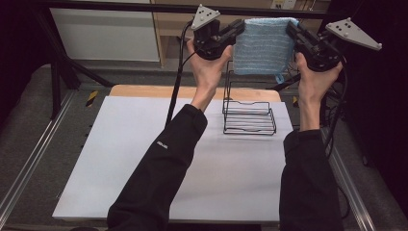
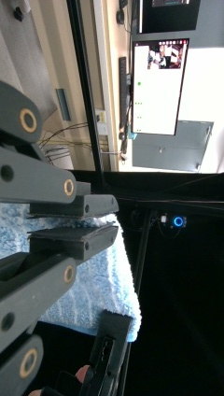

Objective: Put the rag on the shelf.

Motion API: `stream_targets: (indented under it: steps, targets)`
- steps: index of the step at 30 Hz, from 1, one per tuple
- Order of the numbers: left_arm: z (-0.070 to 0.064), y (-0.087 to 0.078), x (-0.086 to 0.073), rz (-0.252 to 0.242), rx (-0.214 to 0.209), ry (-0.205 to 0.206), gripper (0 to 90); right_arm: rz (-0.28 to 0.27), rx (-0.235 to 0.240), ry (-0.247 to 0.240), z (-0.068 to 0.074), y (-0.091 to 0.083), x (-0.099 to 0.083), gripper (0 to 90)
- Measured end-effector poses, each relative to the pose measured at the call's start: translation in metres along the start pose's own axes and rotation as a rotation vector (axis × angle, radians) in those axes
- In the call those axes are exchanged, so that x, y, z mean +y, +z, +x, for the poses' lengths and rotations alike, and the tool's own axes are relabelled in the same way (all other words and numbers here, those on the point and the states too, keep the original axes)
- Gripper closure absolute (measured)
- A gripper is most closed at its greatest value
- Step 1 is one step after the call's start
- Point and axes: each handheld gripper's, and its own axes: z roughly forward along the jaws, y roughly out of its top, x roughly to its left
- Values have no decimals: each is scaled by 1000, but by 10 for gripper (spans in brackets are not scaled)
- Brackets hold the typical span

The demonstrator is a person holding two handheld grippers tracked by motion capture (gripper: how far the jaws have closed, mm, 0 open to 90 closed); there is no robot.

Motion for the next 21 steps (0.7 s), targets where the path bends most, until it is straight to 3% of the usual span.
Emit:
stream_targets:
  steps: [21]
  targets:
    - [12, 26, -29, 80, 17, 64, 839, 67, -21, 31, -19, 19, -37, 809]
